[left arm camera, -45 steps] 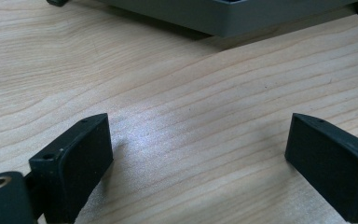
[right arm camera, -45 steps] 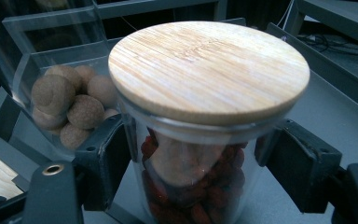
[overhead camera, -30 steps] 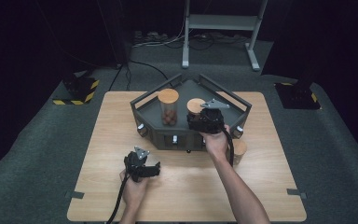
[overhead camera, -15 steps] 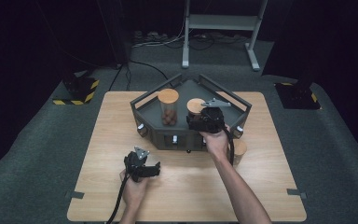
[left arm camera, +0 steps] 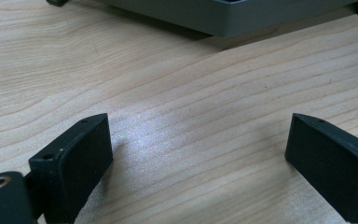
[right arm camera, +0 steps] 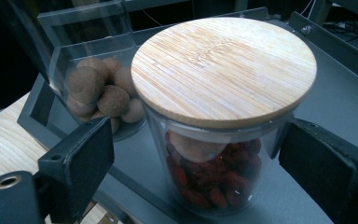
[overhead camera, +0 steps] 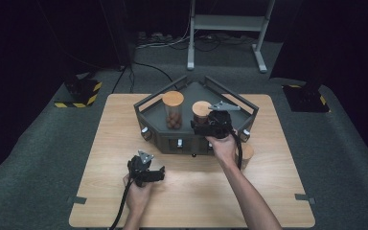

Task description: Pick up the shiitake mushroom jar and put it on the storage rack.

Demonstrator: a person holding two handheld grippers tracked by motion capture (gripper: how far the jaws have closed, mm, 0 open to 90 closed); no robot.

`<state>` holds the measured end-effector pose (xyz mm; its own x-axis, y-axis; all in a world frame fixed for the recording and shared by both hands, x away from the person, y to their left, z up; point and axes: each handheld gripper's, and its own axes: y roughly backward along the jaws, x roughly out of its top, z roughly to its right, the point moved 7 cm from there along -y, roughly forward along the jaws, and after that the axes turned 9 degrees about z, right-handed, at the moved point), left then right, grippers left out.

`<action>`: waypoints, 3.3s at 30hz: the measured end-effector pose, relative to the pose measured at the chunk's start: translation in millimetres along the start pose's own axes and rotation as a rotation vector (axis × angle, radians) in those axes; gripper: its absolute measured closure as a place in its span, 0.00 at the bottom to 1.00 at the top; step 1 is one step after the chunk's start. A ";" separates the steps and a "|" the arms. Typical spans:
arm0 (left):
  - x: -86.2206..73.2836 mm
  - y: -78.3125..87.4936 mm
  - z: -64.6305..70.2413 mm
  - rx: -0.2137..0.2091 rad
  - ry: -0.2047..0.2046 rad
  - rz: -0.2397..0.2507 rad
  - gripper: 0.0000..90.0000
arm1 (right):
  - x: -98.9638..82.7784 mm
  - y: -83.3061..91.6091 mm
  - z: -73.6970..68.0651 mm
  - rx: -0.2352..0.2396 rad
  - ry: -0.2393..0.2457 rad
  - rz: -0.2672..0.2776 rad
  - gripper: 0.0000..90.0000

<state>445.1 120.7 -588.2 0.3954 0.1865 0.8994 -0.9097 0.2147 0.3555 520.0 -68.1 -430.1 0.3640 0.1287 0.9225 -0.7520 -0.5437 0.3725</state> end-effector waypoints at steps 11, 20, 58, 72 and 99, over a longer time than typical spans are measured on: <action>0.1 -0.2 0.3 0.000 0.003 0.003 0.08 | -1.7 8.6 -1.9 0.006 -0.010 0.002 0.11; 0.0 0.0 0.0 0.000 0.000 0.000 0.08 | -5.8 15.8 -0.2 0.011 -0.005 -0.016 0.12; 0.0 -0.1 0.1 0.000 0.000 0.000 0.08 | -11.3 44.2 22.6 0.013 -0.027 0.033 0.12; 0.1 -0.3 0.3 0.000 0.003 0.003 0.08 | -13.0 52.1 31.0 -0.001 -0.033 0.044 0.12; 0.1 -0.3 0.1 -0.001 -0.001 0.002 0.08 | -17.8 61.8 41.7 -0.011 -0.037 0.060 0.09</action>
<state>445.4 120.6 -588.2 0.3938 0.1861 0.9002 -0.9103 0.2151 0.3538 489.9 -138.6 -427.7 0.3378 0.0647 0.9390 -0.7794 -0.5401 0.3176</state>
